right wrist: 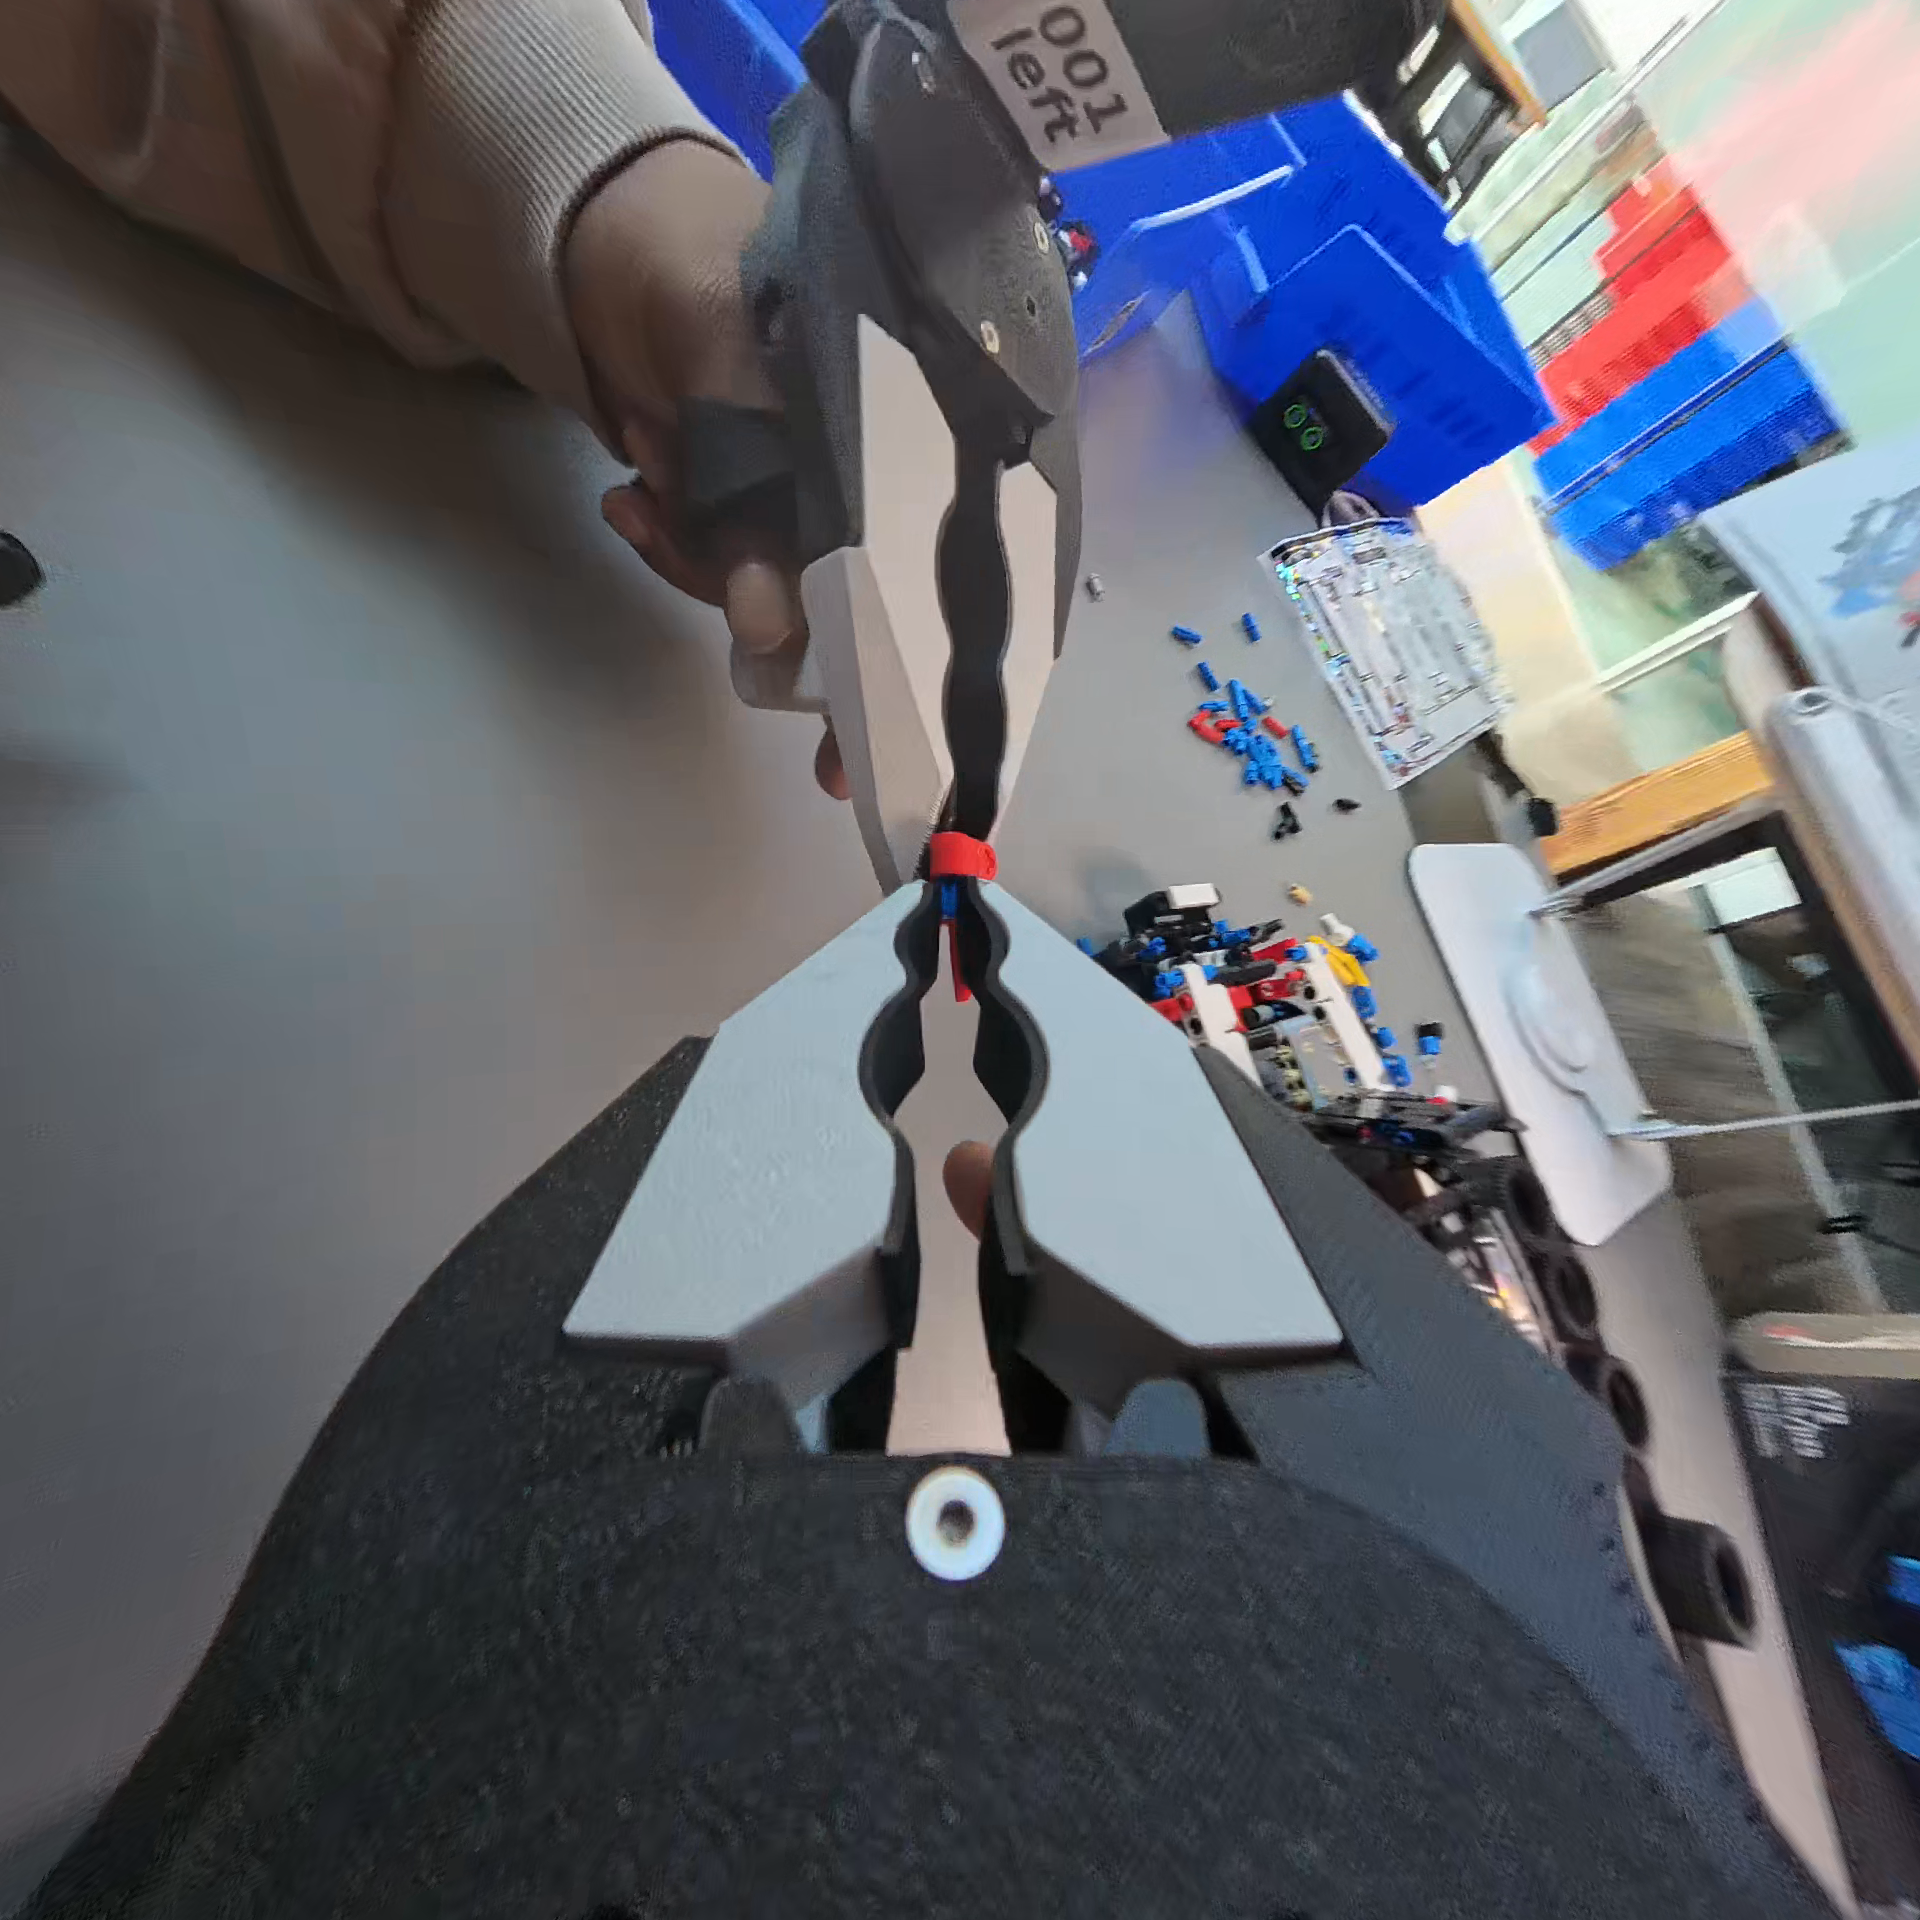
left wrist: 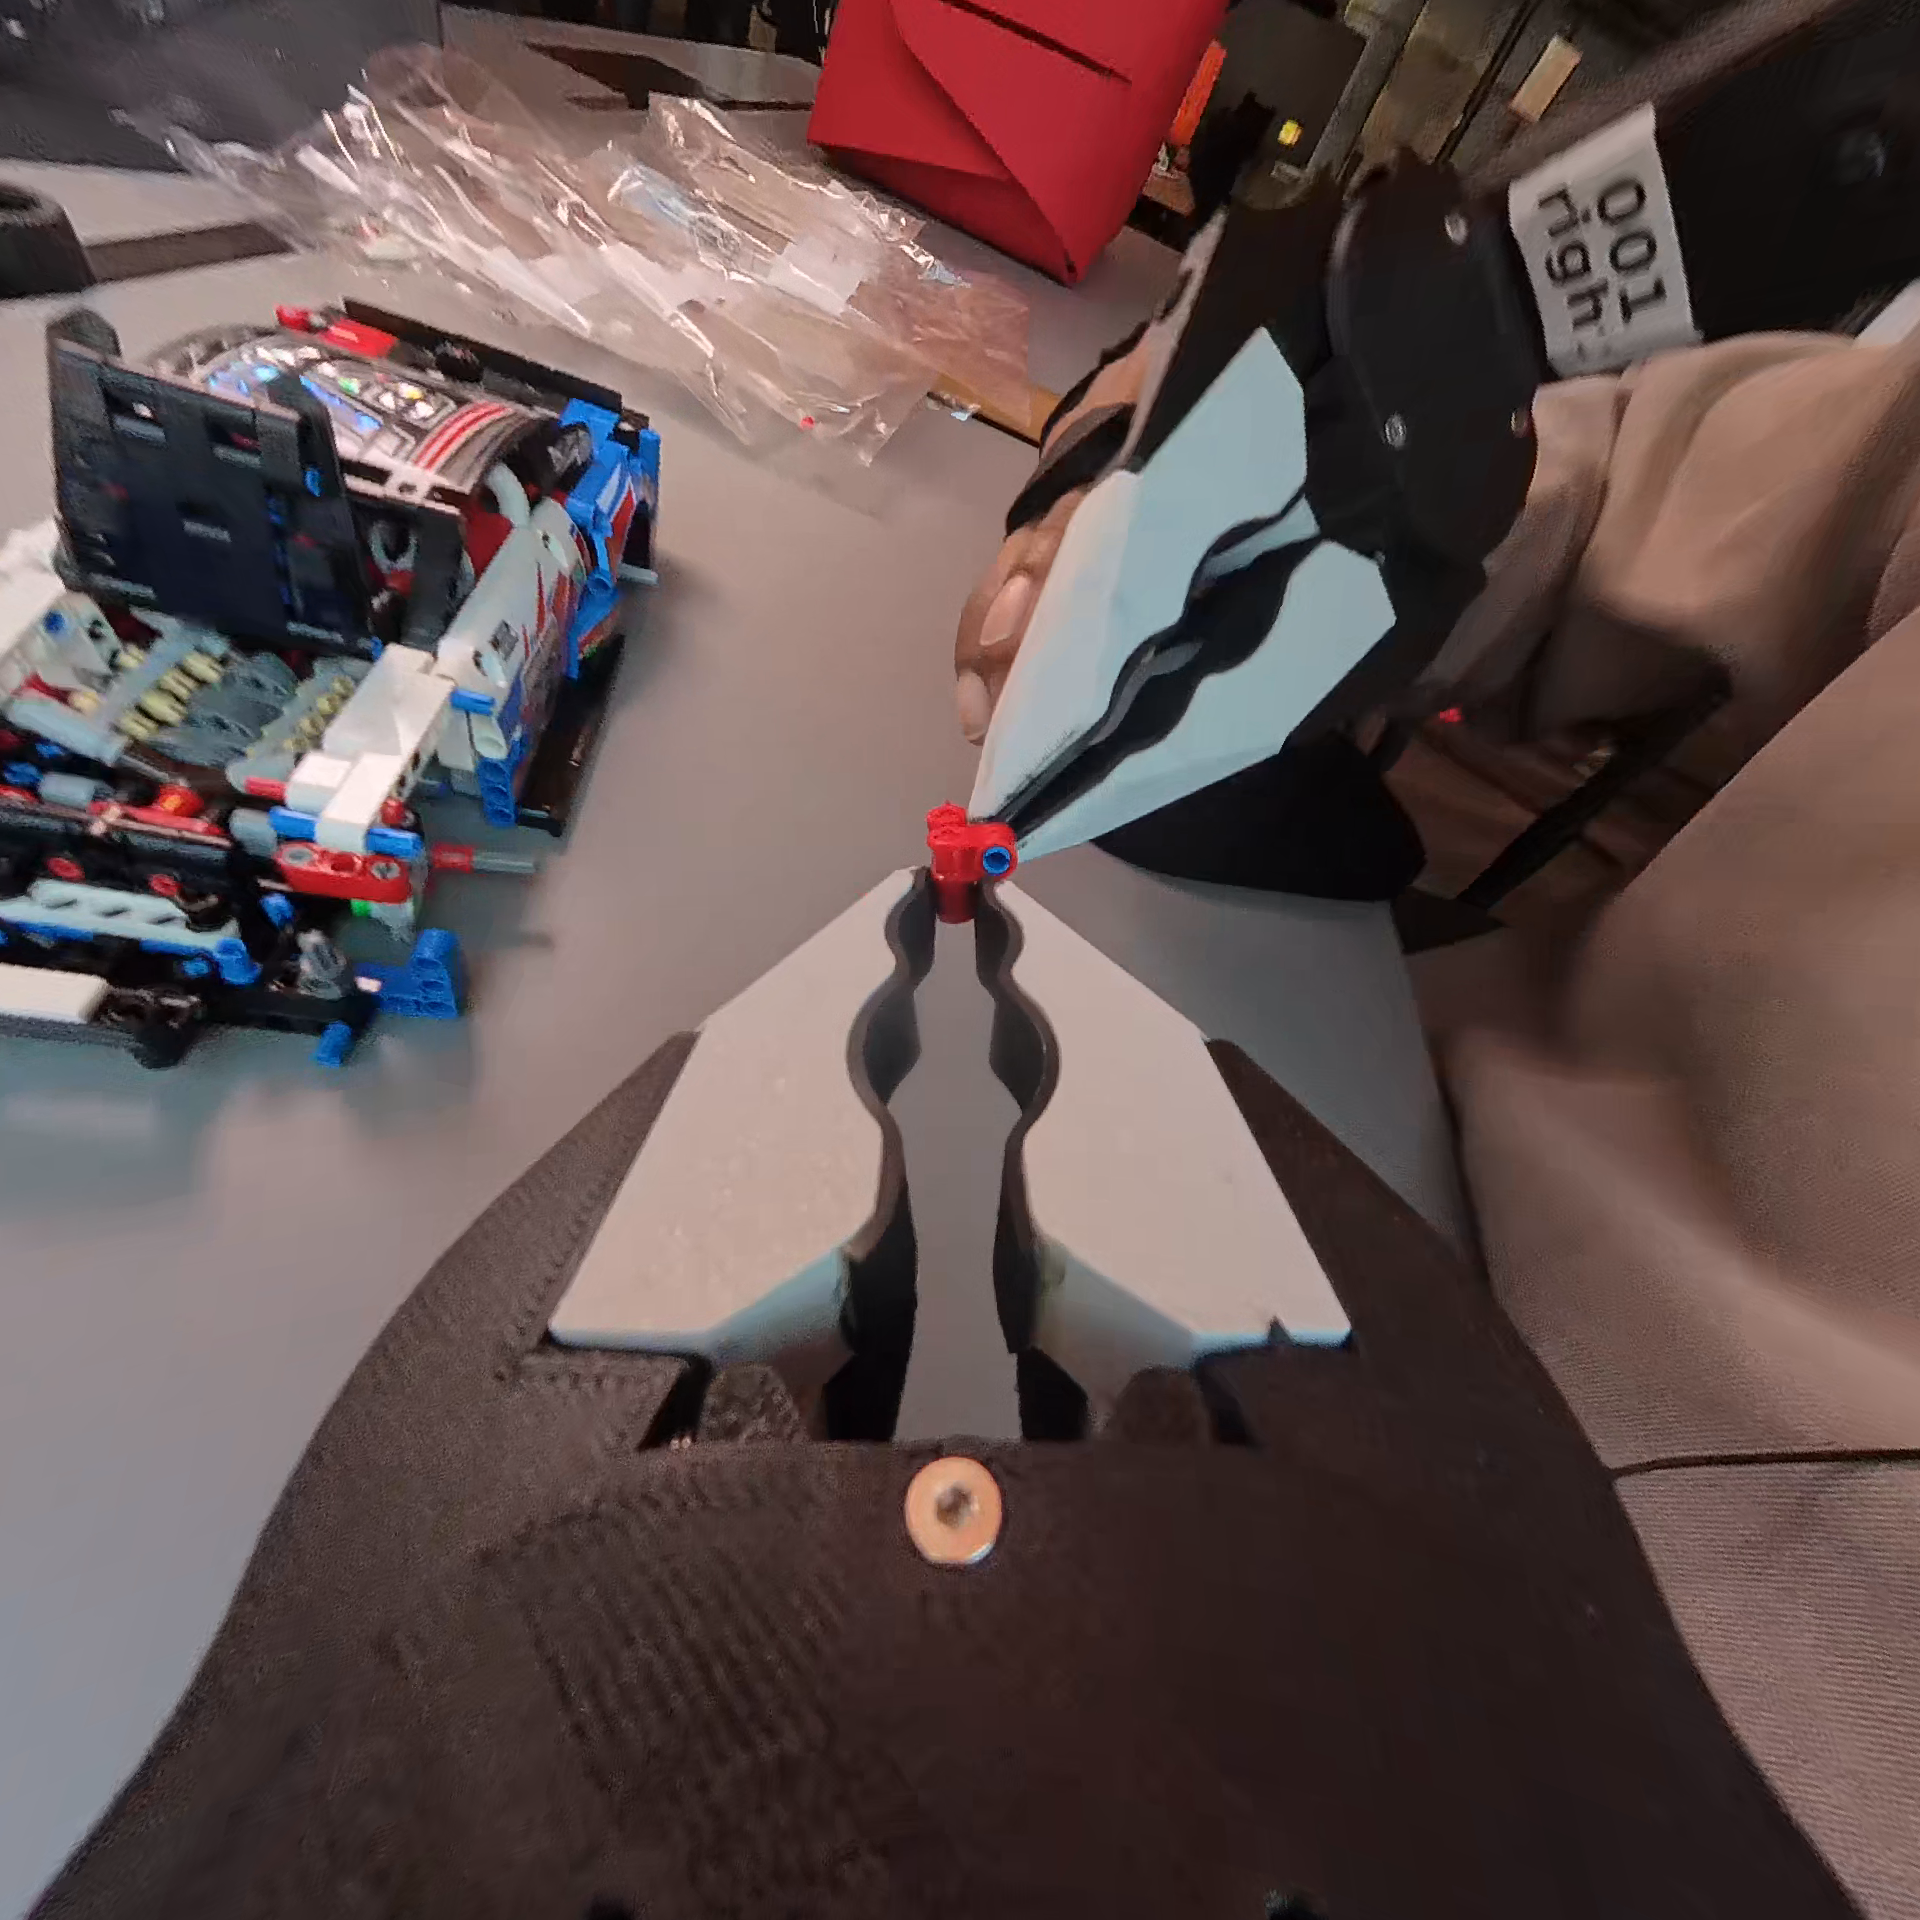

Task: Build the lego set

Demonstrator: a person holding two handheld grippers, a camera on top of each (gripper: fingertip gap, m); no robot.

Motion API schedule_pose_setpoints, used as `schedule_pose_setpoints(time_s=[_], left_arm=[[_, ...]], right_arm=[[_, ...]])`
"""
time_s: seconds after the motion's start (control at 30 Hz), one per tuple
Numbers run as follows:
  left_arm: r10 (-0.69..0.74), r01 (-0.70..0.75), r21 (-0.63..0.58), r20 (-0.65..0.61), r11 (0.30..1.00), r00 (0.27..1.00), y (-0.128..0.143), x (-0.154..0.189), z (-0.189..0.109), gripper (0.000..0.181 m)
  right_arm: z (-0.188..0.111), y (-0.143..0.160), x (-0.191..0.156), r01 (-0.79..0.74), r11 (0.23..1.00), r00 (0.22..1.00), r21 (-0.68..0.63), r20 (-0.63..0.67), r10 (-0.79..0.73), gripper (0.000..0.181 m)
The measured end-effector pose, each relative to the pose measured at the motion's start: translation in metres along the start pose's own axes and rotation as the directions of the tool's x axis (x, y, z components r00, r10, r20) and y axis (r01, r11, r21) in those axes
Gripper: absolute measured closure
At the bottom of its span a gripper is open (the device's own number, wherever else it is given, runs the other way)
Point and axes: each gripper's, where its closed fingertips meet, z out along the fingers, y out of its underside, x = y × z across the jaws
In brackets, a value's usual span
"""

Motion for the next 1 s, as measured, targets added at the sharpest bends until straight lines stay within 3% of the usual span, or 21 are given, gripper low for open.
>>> schedule_pose_setpoints(time_s=[0.17,0.33,0.57,0.77,1.0], left_arm=[[0.311,-0.305,-0.062,0.128,0.95,0.942,0.004,-0.004,0.002,0.175],[0.349,-0.351,-0.014,0.143,0.936,0.926,-0.003,-0.002,0.001,0.174],[0.081,-0.085,0.138,0.031,0.987,0.996,-0.019,0.001,-0.006,0.175],[-0.106,0.116,0.165,-0.065,0.979,0.992,-0.021,0.002,-0.007,0.175],[-0.183,0.196,0.164,-0.089,0.967,0.979,-0.022,0.003,-0.007,0.175]], right_arm=[[0.001,0.006,-0.006,-0.231,0.972,0.957,-0.041,0.172,0.235,0.18],[-0.003,0.001,-0.001,-0.362,0.932,0.912,-0.014,0.2,0.357,0.179],[-0.012,-0.008,0.012,-0.031,0.997,0.996,0.077,-0.077,0.037,0.169],[-0.019,-0.018,0.017,0.222,0.974,0.946,0.05,-0.252,-0.203,0.173],[-0.01,-0.016,0.016,0.365,0.93,0.883,-0.03,-0.306,-0.356,0.18]])
